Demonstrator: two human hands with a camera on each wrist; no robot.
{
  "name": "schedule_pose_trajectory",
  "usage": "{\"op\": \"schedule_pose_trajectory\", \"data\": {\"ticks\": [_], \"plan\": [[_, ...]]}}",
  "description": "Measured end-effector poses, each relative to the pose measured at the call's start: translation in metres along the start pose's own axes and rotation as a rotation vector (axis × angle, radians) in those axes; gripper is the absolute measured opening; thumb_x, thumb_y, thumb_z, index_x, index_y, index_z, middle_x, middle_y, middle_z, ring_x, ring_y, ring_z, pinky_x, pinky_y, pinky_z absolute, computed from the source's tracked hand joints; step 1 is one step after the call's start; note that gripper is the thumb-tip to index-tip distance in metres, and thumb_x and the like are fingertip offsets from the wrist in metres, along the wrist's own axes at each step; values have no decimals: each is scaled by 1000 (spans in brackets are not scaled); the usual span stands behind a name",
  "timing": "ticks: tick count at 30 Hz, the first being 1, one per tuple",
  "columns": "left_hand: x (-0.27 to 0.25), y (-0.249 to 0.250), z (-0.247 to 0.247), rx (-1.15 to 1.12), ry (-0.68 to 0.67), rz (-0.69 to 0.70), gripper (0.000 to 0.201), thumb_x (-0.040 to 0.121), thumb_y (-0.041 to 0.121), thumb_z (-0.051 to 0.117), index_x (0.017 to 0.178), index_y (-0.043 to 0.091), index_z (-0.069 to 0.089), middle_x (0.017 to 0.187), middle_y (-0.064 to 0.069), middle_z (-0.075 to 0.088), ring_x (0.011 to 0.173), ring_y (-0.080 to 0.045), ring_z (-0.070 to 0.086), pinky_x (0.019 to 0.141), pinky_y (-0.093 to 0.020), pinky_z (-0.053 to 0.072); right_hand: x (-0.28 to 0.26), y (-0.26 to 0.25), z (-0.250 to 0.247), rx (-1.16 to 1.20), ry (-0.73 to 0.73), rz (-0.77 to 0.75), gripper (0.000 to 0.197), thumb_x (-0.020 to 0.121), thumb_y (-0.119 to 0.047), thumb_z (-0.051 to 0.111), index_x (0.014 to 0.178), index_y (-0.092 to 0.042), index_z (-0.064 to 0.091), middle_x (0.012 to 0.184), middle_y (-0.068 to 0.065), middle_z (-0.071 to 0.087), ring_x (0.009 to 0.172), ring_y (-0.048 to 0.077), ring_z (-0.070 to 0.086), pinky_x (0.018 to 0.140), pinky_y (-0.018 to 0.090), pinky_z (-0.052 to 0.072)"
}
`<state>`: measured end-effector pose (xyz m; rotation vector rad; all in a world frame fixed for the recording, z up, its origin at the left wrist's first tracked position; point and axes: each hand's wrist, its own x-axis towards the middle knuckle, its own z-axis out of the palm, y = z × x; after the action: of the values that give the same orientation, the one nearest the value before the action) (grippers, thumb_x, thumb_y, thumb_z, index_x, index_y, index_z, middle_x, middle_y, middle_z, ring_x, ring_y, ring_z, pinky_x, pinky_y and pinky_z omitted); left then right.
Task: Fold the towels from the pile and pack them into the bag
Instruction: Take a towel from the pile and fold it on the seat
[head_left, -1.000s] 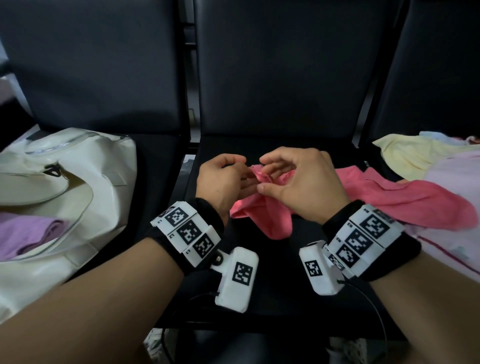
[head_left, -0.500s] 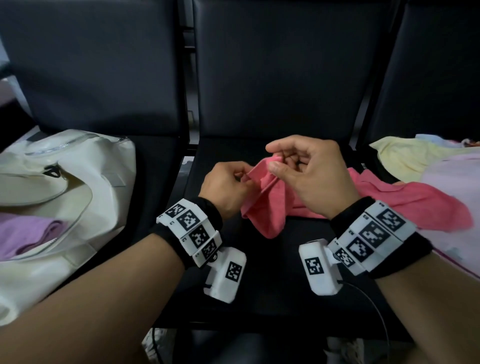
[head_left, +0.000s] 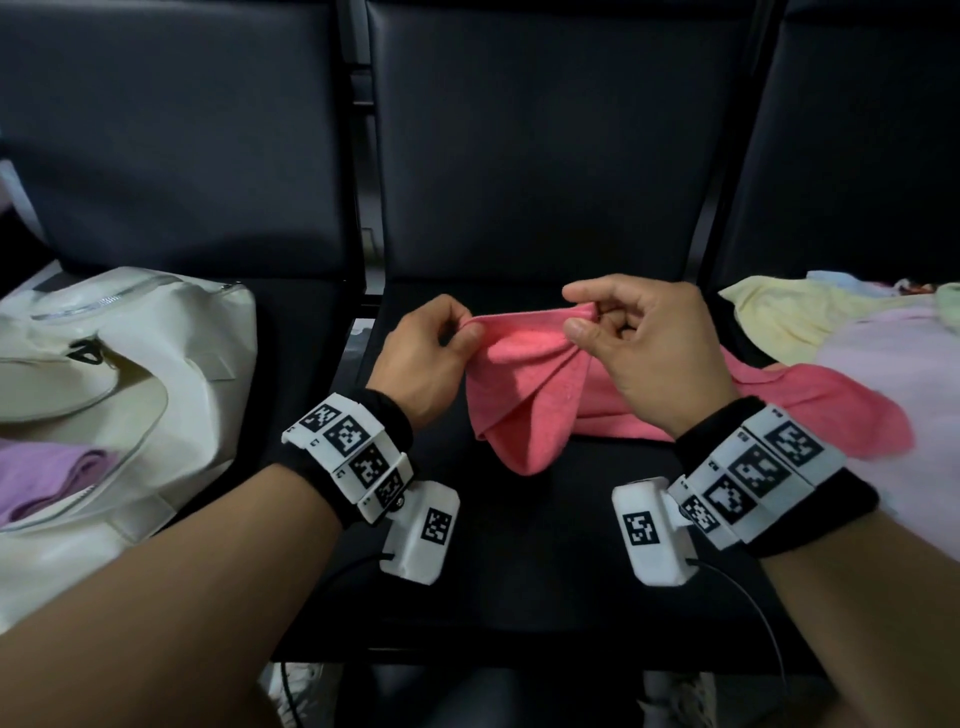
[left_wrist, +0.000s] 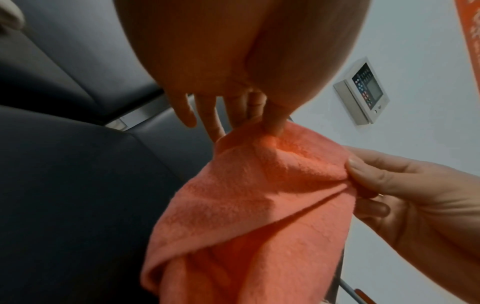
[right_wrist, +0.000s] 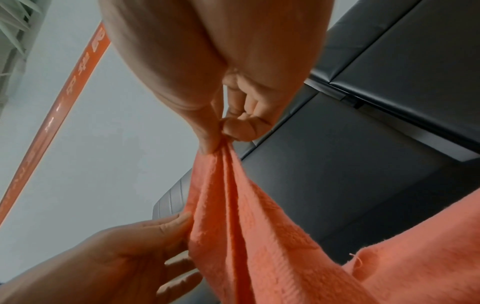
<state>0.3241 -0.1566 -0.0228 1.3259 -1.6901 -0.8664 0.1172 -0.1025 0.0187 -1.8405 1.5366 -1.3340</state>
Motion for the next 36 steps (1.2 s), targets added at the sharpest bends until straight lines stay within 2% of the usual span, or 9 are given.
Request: {"op": "schedule_pose_trajectory", "data": {"ticks": [4,8,11,14,17,21,26,32,36], "plan": [[-2,1,3,3,-138,47,21,76,56,64,76,36,60,79,1,70,75,-18,65,85,-56,56,0,3,-8,-13,70,-9,28,85,-9,79,109,-22,75,76,8,67,57,1,48,63,14,44],[-4,3,4,300,-273,93,15,88,54,65,80,41,63,73,15,66,84,-9,64,99,-48,43,0,4,-15,21,129,10,29,86,-7,78,112,-19,75,83,-7,69,68,0,56,72,24,57],[-5,0,7,577,-231,112,17,96,50,59,84,40,67,74,12,59,99,-18,60,90,-40,29,-1,4,-17,39,146,-2,30,86,-4,77,110,-22,73,84,-8,69,70,3,58,77,32,60],[-1,-8,8,645,-148,60,17,94,53,58,99,46,73,101,10,64,111,-24,59,89,-42,30,-3,2,-19,45,153,-11,31,87,-4,76,109,-25,72,82,-9,67,70,3,56,75,32,60],[1,-6,2,564,-106,-29,27,93,50,63,68,39,63,86,7,65,99,-27,64,89,-42,45,-4,3,-21,41,162,-13,29,88,-4,75,109,-24,72,82,-9,66,70,2,55,73,29,58],[0,4,-8,308,28,-45,19,89,41,75,75,28,74,63,8,61,67,-10,60,58,-18,43,-3,5,-21,17,179,-6,27,90,-5,72,110,-23,71,84,-9,67,71,2,57,73,22,57],[3,13,-15,-63,251,-9,17,81,25,85,70,27,72,74,6,74,73,-11,71,76,-34,60,-3,6,-22,-64,211,4,23,92,-8,71,112,-20,73,86,-16,67,70,-5,60,72,13,52],[-4,34,-15,-306,276,147,32,80,2,83,86,22,58,80,-4,67,73,-16,63,70,-33,57,-1,2,-25,-131,282,9,13,93,-11,68,100,-21,73,82,-11,71,72,6,69,76,33,61],[-7,43,-19,-367,209,118,36,80,4,84,109,19,67,89,-2,74,83,-13,69,83,-32,60,-3,2,-31,-162,317,19,11,95,-10,64,96,-20,69,79,-8,69,64,9,68,75,39,60]]}}
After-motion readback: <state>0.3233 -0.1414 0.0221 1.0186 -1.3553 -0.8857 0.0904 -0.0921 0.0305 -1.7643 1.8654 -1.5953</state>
